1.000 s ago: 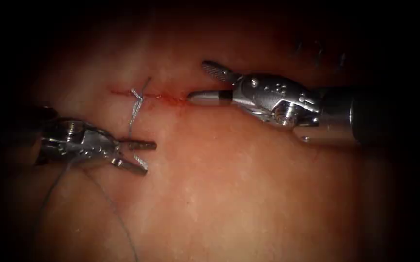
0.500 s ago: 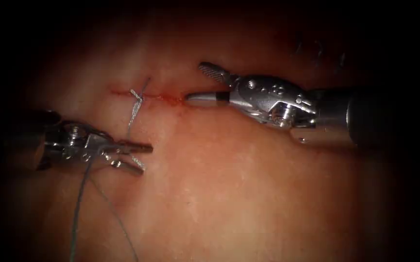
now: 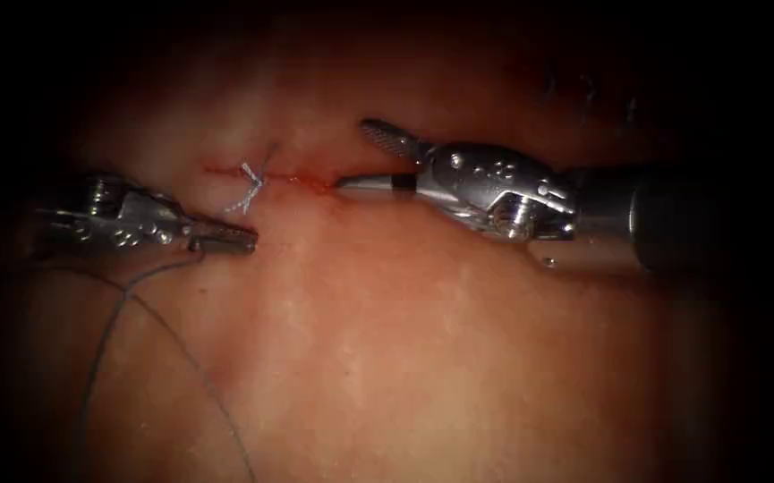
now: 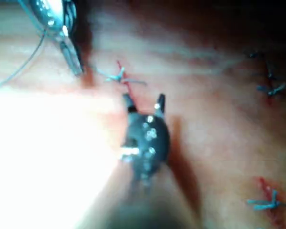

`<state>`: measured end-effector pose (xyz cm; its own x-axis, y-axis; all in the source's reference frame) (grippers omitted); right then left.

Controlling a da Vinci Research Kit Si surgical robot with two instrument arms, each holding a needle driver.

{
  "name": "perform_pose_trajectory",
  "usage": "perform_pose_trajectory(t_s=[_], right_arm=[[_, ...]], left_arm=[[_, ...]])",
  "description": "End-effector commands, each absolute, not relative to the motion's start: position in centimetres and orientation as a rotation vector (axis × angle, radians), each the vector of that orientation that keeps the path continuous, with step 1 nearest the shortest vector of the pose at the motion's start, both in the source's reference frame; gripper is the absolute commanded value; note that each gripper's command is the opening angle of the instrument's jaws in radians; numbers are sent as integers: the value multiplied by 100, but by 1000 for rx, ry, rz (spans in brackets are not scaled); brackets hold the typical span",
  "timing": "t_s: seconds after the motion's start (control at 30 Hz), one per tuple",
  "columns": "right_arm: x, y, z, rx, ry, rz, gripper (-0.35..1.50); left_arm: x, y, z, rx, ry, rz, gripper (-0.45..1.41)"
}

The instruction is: Wound Closure

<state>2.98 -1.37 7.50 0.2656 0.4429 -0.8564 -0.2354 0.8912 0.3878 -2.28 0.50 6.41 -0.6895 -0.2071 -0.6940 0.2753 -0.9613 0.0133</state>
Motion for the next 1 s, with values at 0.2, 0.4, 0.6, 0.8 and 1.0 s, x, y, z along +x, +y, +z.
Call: perform_pose_trajectory(t_s=[0.2,0.4,0.6,0.8,1.0], right_arm=[[338,-149,755,204,1210,359,138],[365,-155,746,175,1229,299,147],[389,-161,733,146,1248,252,147],[390,-154,736,91,1218,265,147],[397,-147,737,58,1210,280,147]], left_arm=[[-210,82,636,1171,90,-2705,-45],[-203,96,633,1217,59,-2731,-45],[-199,111,628,1233,49,-2764,-45],[-200,113,622,1239,35,-2759,-45],[-203,112,622,1247,43,-2755,-45]])
